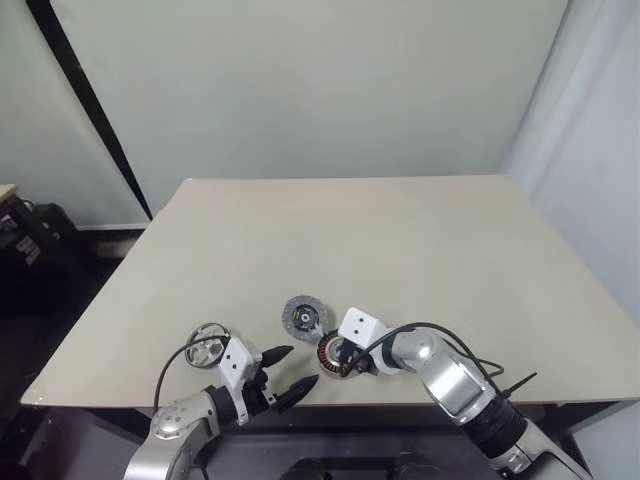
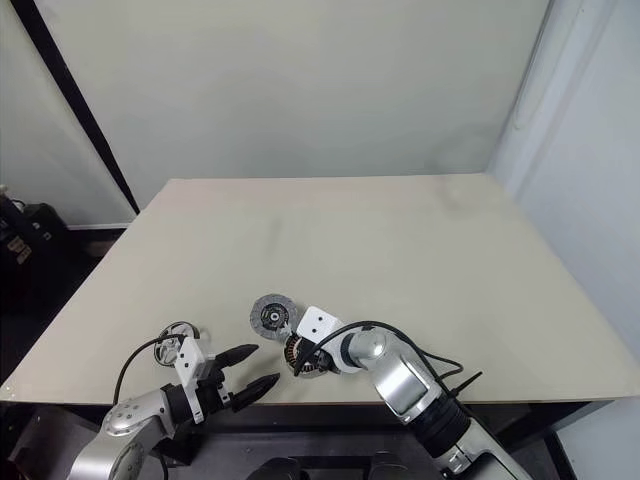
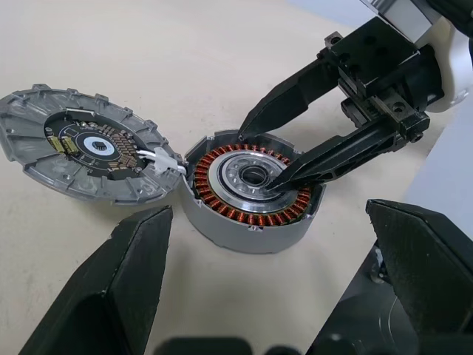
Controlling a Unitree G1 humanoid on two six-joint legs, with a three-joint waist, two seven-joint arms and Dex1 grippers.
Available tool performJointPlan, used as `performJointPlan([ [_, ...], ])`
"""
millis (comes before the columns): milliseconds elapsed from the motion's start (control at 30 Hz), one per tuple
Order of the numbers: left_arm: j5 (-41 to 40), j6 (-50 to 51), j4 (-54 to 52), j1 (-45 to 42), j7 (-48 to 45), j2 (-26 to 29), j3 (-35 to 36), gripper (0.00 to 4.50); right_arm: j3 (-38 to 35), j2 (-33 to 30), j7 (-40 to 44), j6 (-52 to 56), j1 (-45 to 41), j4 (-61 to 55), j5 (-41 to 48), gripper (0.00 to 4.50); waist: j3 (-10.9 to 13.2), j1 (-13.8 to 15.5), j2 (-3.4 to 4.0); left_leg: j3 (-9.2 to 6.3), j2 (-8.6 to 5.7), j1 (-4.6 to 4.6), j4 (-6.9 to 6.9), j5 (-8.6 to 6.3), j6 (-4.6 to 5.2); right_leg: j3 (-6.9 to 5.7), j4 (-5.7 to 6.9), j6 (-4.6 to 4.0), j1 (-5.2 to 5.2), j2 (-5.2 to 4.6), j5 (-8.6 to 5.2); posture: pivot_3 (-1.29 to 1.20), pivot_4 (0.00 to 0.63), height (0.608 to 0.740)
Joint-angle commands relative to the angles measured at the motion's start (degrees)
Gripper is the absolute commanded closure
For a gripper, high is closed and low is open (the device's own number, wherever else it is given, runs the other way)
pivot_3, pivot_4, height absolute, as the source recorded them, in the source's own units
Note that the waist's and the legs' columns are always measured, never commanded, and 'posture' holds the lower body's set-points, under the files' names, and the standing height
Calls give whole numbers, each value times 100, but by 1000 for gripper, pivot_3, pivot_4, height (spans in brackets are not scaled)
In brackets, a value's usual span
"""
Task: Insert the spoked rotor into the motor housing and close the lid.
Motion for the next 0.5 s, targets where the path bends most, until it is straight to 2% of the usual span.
performJointPlan([
  [33, 12, -118, -108, -47, 0, 32, 51, 0, -37, 21, 62, 118, -7, 23, 99, 2460, 0, 1, 0, 0, 0, 0, 0, 0, 0, 0, 0, 0, 0, 0, 0, 0, 0, 740],
  [233, 18, -119, -115, -42, 8, 24, 43, 0, -67, 20, 84, 247, -3, -29, 192, 4476, 0, 4, 1, 0, 0, 0, 4, 0, -1, -1, 0, 0, 3, 0, 0, 0, 0, 740],
  [500, 34, -126, -100, -43, 4, 32, 34, 0, -114, 9, 64, 287, -52, -125, 240, 4476, 0, 1, 0, 4, 3, 3, 9, -7, -13, -2, 0, 0, 3, 0, 0, 0, 0, 740],
])
